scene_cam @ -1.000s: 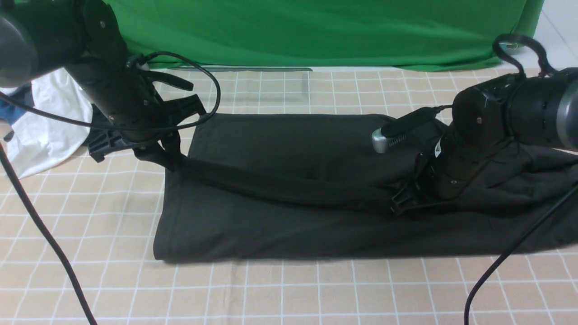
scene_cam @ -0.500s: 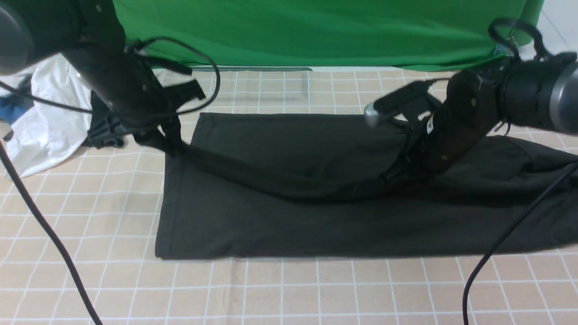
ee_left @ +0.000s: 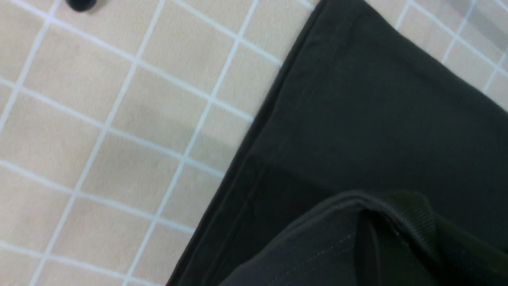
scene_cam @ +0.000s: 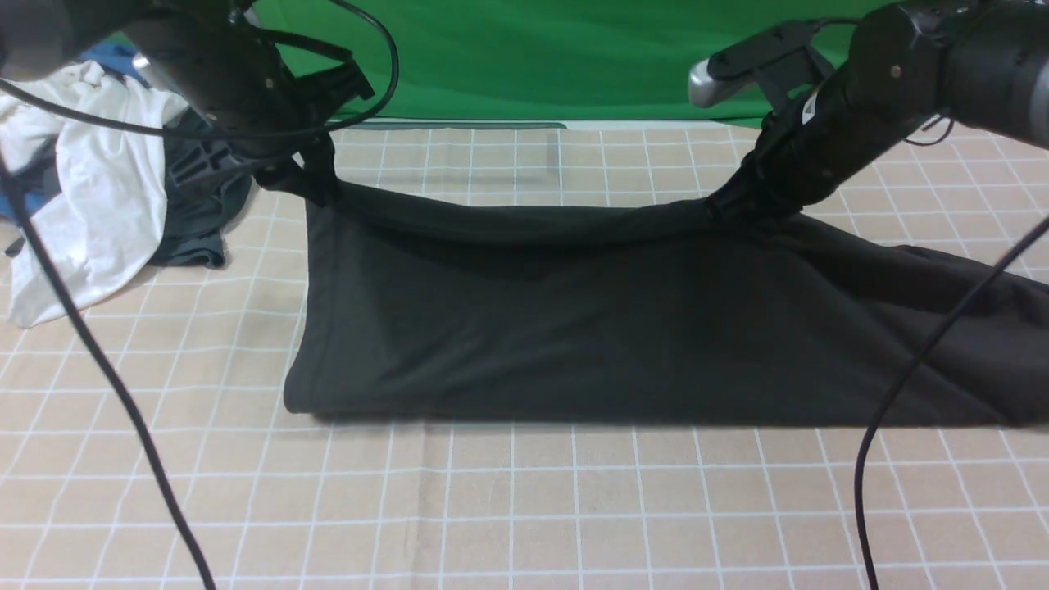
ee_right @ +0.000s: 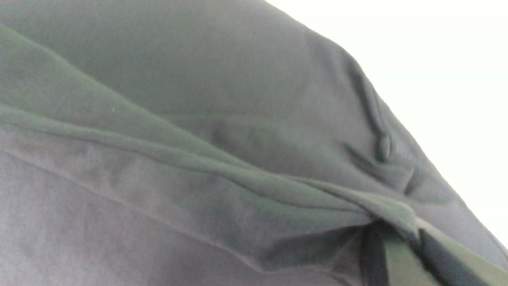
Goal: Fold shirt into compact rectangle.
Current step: 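Fold the black garment in half by bringing its near edge over to the far edge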
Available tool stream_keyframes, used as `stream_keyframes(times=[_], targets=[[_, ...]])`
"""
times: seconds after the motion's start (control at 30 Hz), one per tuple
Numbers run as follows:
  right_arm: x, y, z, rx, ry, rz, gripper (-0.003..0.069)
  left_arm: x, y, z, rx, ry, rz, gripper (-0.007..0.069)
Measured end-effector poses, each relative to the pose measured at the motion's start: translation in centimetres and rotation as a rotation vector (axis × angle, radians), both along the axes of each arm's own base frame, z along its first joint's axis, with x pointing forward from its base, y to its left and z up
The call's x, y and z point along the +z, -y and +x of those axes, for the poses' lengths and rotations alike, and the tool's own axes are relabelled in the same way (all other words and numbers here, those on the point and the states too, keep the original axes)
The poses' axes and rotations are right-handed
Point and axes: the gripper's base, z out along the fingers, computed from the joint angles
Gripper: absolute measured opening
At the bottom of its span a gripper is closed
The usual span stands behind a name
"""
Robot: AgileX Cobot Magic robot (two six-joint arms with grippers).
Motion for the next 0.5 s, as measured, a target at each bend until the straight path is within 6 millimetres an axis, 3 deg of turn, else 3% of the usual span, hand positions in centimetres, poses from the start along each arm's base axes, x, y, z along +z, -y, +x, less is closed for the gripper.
stream_keyframes(times=[0.23,0.5], targets=[[-2.7,-0.7,2.9,-0.002,-0.012,-0.004,0.0055,-2.6,0.0,2.7,0.042,0.038,0.009,0.0045],[-5.4,-1.2,4.5,0.0,0.012,0.005,0.0055,-5.4,-0.2,3.9,0.068,0.028,0.037,0.0045]])
